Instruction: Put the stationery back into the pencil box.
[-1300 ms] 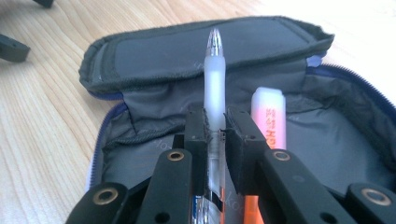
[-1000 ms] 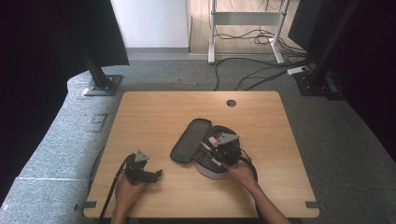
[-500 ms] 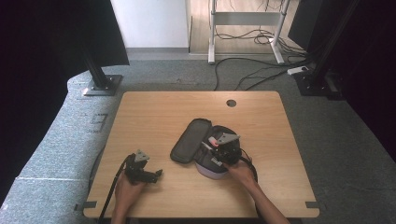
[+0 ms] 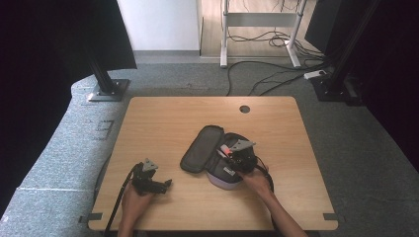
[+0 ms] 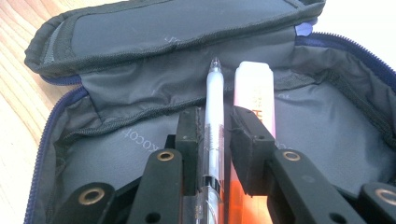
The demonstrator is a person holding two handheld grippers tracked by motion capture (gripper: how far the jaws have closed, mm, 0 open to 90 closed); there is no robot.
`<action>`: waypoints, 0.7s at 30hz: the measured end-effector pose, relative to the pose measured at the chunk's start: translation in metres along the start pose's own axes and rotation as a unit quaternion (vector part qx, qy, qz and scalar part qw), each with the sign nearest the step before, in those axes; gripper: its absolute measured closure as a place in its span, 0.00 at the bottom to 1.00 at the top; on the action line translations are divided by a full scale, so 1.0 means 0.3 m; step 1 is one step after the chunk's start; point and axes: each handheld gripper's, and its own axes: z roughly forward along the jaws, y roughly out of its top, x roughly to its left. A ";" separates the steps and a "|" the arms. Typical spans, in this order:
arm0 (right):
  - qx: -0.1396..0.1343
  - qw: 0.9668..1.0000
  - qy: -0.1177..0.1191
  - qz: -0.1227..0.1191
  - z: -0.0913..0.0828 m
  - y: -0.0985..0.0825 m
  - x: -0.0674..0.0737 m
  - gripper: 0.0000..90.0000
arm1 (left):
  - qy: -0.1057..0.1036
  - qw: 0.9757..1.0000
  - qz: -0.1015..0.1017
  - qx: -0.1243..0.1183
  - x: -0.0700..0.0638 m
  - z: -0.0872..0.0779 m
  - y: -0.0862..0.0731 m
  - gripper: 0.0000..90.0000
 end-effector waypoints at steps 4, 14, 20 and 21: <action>-0.005 1.000 -0.001 0.000 -0.006 0.004 0.002 0.69 | 0.000 1.000 0.000 0.000 0.000 0.000 0.000 0.00; 0.005 0.999 0.032 -0.013 -0.019 0.017 0.025 0.42 | 0.000 1.000 0.000 0.000 0.000 0.000 0.000 0.00; -0.002 0.999 0.037 -0.025 -0.052 0.028 0.038 0.36 | 0.000 1.000 0.001 0.001 0.001 -0.001 0.000 0.00; -0.003 0.999 0.038 -0.024 -0.057 0.028 0.040 0.35 | 0.000 1.000 0.001 0.001 0.001 -0.001 0.000 0.00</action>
